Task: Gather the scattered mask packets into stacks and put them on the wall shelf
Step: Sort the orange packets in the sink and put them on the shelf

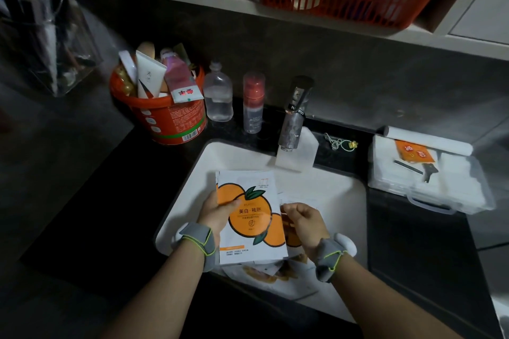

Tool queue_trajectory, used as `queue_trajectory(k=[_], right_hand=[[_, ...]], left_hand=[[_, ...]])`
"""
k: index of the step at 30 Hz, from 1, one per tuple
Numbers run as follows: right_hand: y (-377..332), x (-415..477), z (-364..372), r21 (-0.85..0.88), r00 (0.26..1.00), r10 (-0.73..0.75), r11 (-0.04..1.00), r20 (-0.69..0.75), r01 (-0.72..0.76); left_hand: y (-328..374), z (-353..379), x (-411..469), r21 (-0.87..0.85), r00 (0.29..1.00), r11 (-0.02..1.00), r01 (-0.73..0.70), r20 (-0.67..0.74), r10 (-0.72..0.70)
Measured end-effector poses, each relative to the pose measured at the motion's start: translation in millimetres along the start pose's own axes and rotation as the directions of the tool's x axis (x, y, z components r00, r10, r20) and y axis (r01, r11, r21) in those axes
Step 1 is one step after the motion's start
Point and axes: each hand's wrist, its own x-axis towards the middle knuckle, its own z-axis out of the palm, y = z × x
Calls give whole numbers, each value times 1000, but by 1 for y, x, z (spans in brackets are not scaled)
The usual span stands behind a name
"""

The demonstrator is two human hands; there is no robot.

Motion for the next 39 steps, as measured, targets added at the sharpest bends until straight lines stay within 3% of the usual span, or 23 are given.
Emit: queue_trajectory(k=[2,7,14,19,25,30,34,39], right_hand=[[7,11,-10,-140,998,-15,990,-62,6],[25,22,-27,-548,997,11,835,-80,-53],[32,28,-16,-628,992,67,770,-103,-117],[32,35,-1,-507,972,144,833,-187,-221],[39,37,-4,-446,985,167,879,-43,-169],[30,41,-22,-337,968,61,930,-245,-144],[13,34,-44,-278,973,16,957,-229,-81],[-3,29,-63,-3,973,79,997,-215,-82]], left_hand=[[0,-6,3,59,998,998,-18,-54,21],[-2,-20,13,117,995,993,9,-98,2],[1,-15,11,84,995,996,8,-104,1],[-23,-24,35,134,995,991,8,-98,6],[2,-21,12,167,992,985,37,-128,-16],[0,-25,19,200,993,980,22,-115,1],[0,-22,18,219,997,976,6,-74,11],[0,-19,13,180,994,984,1,-110,20]])
